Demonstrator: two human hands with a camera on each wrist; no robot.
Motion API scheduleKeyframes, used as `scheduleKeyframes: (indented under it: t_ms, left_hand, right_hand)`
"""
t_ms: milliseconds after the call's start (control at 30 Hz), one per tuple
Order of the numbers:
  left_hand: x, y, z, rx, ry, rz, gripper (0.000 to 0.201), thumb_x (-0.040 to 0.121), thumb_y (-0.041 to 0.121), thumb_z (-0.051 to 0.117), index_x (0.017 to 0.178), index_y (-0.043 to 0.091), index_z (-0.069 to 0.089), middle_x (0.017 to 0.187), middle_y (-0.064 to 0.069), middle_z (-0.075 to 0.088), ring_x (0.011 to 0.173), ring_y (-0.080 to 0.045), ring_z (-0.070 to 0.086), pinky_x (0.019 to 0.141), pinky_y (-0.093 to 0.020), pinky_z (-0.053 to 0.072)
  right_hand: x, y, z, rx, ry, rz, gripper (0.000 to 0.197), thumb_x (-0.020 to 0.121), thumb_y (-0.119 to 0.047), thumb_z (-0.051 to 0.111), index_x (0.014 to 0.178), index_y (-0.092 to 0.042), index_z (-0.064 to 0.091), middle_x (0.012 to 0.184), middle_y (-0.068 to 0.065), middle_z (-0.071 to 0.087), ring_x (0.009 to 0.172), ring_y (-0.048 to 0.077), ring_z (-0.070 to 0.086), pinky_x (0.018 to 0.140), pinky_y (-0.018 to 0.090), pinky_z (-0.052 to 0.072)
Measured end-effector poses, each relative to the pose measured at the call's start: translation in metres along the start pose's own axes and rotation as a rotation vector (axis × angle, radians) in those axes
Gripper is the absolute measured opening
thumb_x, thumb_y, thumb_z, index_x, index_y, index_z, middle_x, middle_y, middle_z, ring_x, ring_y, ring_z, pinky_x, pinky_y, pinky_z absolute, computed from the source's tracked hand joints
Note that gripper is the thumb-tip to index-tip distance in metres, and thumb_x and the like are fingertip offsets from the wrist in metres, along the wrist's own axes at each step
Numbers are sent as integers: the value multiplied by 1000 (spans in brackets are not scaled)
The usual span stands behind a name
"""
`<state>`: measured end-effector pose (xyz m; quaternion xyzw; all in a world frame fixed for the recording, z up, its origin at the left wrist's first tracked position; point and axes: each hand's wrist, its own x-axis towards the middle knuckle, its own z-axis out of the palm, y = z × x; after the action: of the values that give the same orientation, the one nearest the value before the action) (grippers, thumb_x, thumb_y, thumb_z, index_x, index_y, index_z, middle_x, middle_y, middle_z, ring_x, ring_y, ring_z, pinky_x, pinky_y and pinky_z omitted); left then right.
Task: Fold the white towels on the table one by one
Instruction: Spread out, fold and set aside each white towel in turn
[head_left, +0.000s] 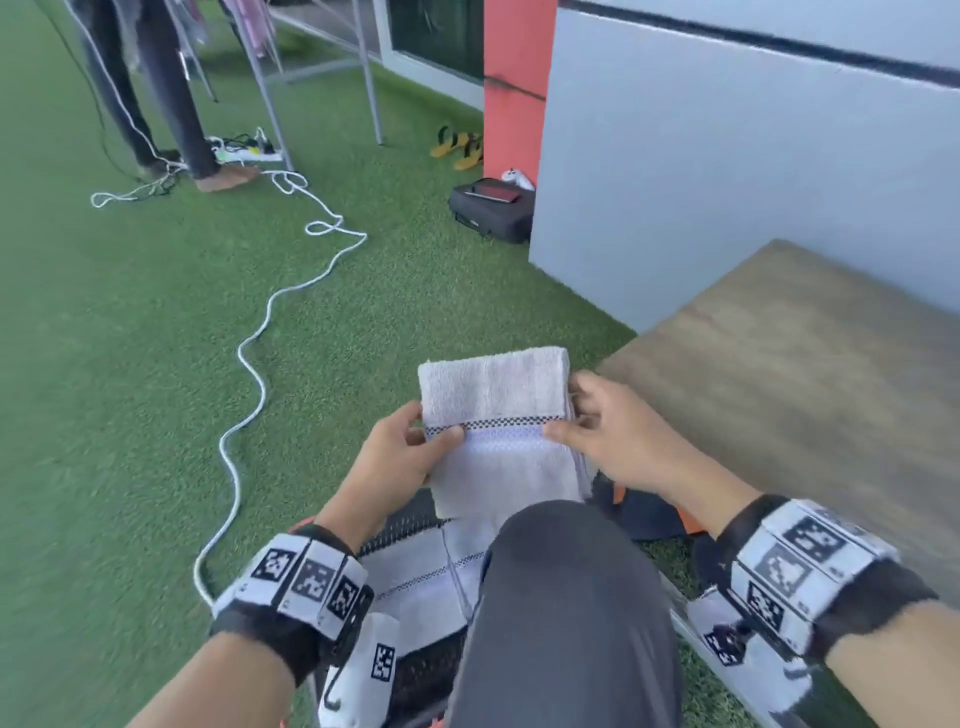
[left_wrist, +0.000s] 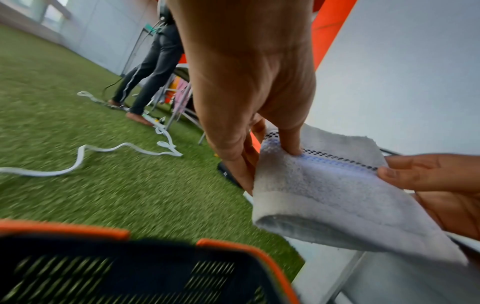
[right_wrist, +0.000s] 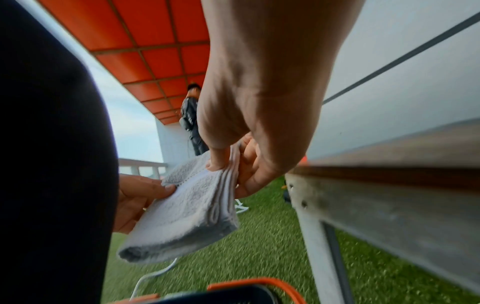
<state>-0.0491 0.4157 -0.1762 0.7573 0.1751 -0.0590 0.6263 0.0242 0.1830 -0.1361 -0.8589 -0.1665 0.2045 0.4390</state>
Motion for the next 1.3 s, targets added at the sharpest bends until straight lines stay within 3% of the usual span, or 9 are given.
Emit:
scheduleKeyframes:
  t_ms: [133,200,267,367,533,600,767,1000,1300]
  left_hand:
    - [19,-91,8,27,10,-215,37,81,40,75,113,26,63,103,2,76,96,-23,73,87,-56,58]
    - [25,-127,19,76,-3,-308,42,75,44,73,111,25,60,104,1,74,94,-21,72,84,-49,60]
    - [27,-152,32,128,-18,-398,30,86,31,70,111,21,56,104,-1,70,86,-17,68,73,-33,60]
    - [31,-184,46,185,-23,-496,28,90,24,68,115,19,55,104,-3,69,91,-20,68,73,-34,59]
    - [39,-203,51,270,18,-610,29,91,18,63,116,14,50,99,-2,62,85,-18,61,71,-34,54]
    - [47,-205,53,272,20,-630,28,92,17,61,116,13,49,99,-3,62,84,-19,62,74,-37,57]
    - [58,-210,55,259,164,-692,27,92,11,53,117,13,47,94,-5,60,71,-15,55,50,-24,42]
    - [30,-223,39,193,496,-817,26,92,5,49,116,9,41,100,-8,53,87,-25,54,73,-33,44]
    - [22,-231,29,228,557,-850,48,89,-3,52,133,4,32,127,-22,49,111,-36,55,91,-46,52]
  right_hand:
    - [45,56,48,-104,-213,75,29,86,-41,72,109,-37,55,122,-7,68,112,12,66,99,47,52]
    - [58,83,70,-159,-301,120,25,87,-37,72,105,-33,56,111,-7,72,101,11,68,93,44,54]
    - [65,103,89,-228,-346,146,20,89,-32,71,92,-28,52,93,-5,70,81,11,65,80,38,53]
    - [70,128,112,-292,-438,211,24,92,-32,68,90,-24,47,93,-3,65,79,15,59,64,29,42]
    - [86,154,144,-345,-507,300,55,94,-33,64,139,-11,43,139,9,56,122,26,57,97,39,48]
    - [93,156,151,-358,-514,341,60,97,-26,61,148,-10,34,147,12,49,130,29,53,106,40,45]
    - [106,156,159,-331,-552,373,64,99,-20,59,153,-7,27,149,13,47,134,29,49,110,38,41]
    - [102,153,190,-159,-789,353,80,98,-6,56,160,-25,9,157,4,39,138,24,45,115,43,38]
    - [100,155,199,-216,-873,338,77,102,-19,53,161,-24,3,165,-4,22,149,22,29,123,43,24]
